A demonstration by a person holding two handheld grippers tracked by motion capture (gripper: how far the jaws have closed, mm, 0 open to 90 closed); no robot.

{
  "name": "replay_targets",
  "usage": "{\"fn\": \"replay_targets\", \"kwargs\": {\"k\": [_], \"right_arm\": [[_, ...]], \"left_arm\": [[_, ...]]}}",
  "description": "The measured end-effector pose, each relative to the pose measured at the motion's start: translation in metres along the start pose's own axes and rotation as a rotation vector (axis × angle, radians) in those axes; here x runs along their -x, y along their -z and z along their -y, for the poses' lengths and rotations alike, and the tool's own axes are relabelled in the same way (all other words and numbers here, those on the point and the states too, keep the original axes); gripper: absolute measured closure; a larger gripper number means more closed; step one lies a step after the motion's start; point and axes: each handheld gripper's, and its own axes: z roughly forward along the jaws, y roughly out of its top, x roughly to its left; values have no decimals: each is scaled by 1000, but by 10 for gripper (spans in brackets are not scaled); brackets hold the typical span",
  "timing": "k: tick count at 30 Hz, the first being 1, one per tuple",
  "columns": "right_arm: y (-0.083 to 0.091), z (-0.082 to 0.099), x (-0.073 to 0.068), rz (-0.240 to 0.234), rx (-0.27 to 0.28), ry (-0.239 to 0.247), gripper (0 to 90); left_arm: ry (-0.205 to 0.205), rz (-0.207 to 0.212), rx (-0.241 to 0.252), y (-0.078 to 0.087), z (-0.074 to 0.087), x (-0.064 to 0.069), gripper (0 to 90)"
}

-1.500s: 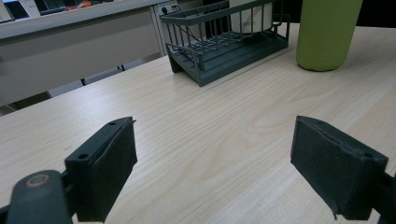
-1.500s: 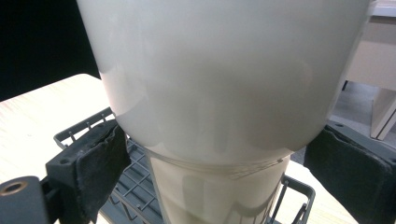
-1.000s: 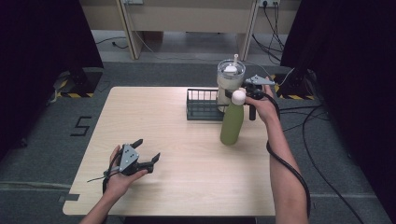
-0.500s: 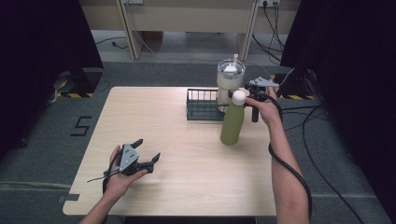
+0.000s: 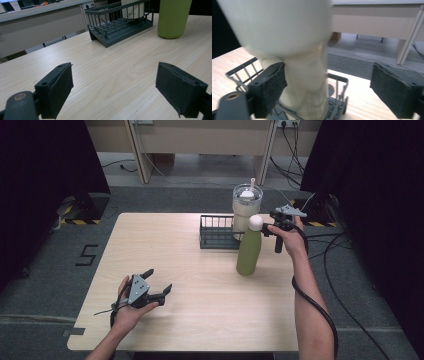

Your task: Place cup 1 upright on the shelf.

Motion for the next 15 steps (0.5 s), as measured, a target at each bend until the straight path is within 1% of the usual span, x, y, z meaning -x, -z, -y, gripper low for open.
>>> {"fn": "replay_targets", "kwargs": {"k": [1,4,7,15], "right_arm": [[2,0,1,9,5,-3,145],[5,1,3,14,1,-2,146],[8,1,5,21,8,-2,146],[19,4,5,57,13,8,142]], "left_arm": [[0,1,0,0,0,0,135],[-4,0,1,0,-1,1,135],[-3,-1,2,0,-1,1,135],[-6,-3,6,0,-2,1,135]]}}
